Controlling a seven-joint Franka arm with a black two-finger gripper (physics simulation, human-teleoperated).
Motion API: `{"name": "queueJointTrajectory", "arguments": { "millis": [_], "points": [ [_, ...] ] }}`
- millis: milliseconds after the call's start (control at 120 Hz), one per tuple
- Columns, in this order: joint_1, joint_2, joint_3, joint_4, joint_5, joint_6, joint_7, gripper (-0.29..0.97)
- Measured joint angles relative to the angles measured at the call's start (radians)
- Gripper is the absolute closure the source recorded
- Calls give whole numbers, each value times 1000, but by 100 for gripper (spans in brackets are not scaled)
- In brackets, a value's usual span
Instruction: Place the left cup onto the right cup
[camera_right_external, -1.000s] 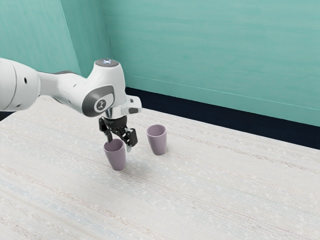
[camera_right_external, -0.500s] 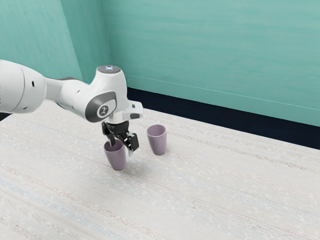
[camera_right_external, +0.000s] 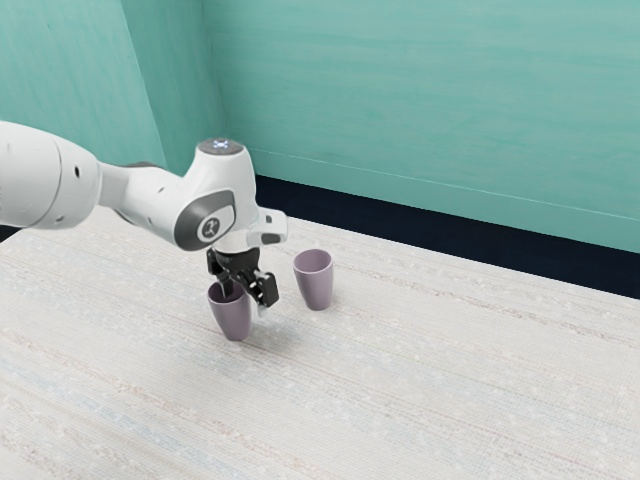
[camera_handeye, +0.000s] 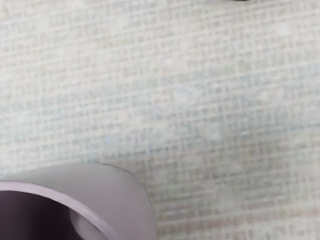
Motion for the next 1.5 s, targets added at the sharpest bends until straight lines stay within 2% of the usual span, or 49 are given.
{"name": "queueJointTrajectory", "arguments": {
  "millis": [333,583,1217,1500],
  "points": [
    [-1,22,0,2,0,22,12,4],
    [-2,43,0,5,-1,44,18,12],
    [-2,43,23,3,-6,55,26,62],
    [-2,43,24,3,-6,53,26,75]
  ]
}}
